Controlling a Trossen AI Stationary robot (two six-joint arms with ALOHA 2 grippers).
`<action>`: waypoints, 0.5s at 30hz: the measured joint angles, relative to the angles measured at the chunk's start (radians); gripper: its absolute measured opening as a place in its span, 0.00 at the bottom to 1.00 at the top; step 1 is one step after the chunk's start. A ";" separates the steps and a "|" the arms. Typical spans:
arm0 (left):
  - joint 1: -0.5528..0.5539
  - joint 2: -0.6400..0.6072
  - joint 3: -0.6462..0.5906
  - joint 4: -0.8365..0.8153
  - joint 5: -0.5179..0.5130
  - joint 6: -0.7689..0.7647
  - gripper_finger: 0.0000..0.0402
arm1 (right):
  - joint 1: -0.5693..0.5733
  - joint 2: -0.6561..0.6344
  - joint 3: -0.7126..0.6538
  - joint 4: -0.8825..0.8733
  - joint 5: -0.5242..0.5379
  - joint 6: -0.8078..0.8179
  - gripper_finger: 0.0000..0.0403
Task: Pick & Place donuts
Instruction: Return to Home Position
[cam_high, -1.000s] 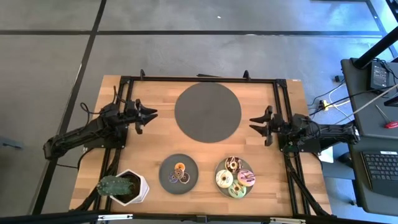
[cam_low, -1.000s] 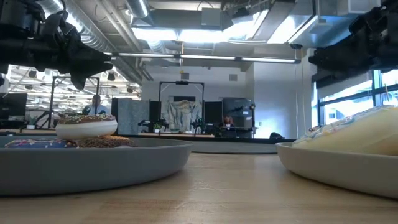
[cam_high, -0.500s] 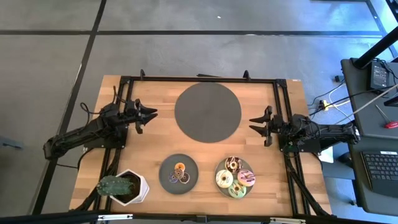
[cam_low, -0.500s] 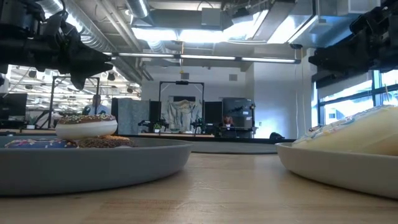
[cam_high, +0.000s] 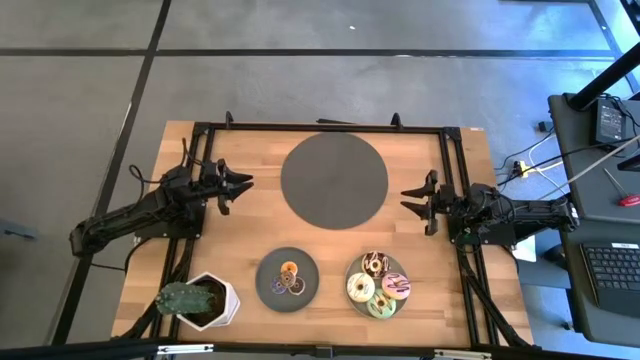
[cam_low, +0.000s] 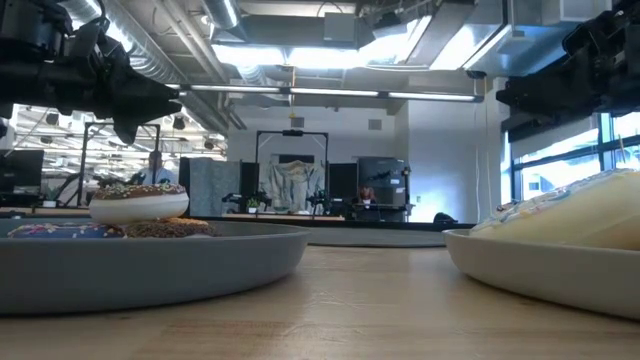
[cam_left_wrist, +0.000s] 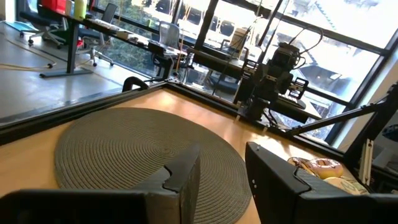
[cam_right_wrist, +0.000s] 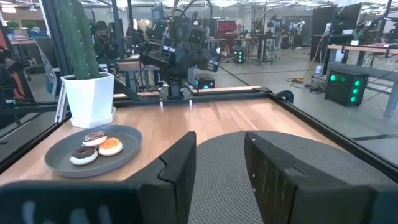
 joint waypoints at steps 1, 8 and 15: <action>0.000 0.000 0.000 0.000 0.000 0.000 0.30 | 0.000 0.000 0.000 0.000 0.000 0.000 0.34; 0.000 0.000 0.000 0.000 0.000 0.000 0.31 | 0.000 0.000 0.000 0.000 0.000 0.002 0.34; 0.000 0.000 0.000 0.000 0.000 0.000 0.31 | 0.000 0.000 0.000 0.000 0.000 0.001 0.34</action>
